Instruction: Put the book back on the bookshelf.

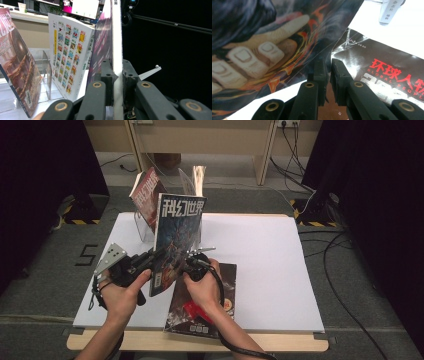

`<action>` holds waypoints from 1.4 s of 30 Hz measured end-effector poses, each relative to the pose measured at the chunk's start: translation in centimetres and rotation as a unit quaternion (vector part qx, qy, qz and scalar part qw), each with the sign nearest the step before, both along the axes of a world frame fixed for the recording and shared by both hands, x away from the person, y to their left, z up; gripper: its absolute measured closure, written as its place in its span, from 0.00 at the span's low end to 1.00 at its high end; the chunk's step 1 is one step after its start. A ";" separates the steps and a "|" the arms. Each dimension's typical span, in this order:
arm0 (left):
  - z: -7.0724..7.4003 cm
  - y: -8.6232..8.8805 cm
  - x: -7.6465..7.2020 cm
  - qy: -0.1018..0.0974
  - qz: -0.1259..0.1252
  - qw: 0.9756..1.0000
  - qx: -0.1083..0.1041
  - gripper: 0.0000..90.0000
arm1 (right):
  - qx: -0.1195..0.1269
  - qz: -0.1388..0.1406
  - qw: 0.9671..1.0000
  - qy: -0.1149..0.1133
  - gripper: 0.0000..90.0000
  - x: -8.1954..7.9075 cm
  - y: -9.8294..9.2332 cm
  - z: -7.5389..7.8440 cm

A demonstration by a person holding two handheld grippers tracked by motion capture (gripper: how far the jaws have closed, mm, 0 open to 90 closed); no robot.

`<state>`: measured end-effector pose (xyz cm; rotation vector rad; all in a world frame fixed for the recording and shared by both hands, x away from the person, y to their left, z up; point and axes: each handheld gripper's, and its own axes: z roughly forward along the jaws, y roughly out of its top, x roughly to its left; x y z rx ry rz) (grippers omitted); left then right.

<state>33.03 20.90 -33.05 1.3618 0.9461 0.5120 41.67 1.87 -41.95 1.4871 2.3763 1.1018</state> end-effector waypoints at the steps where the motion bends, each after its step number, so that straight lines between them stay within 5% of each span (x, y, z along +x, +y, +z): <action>1: 0.0 0.0 0.0 0.000 0.000 1.000 -0.001 0.91 | -0.004 0.005 1.000 -0.003 0.92 0.0 0.0 -0.1; 25: -0.1 2.4 0.1 0.004 0.029 1.000 -0.011 0.91 | 0.000 0.006 1.000 0.003 0.89 0.2 0.7 -0.7; 42: -1.0 3.1 1.9 0.006 0.056 0.998 -0.004 0.91 | 0.032 -0.018 0.999 -0.024 0.82 0.2 -1.6 1.5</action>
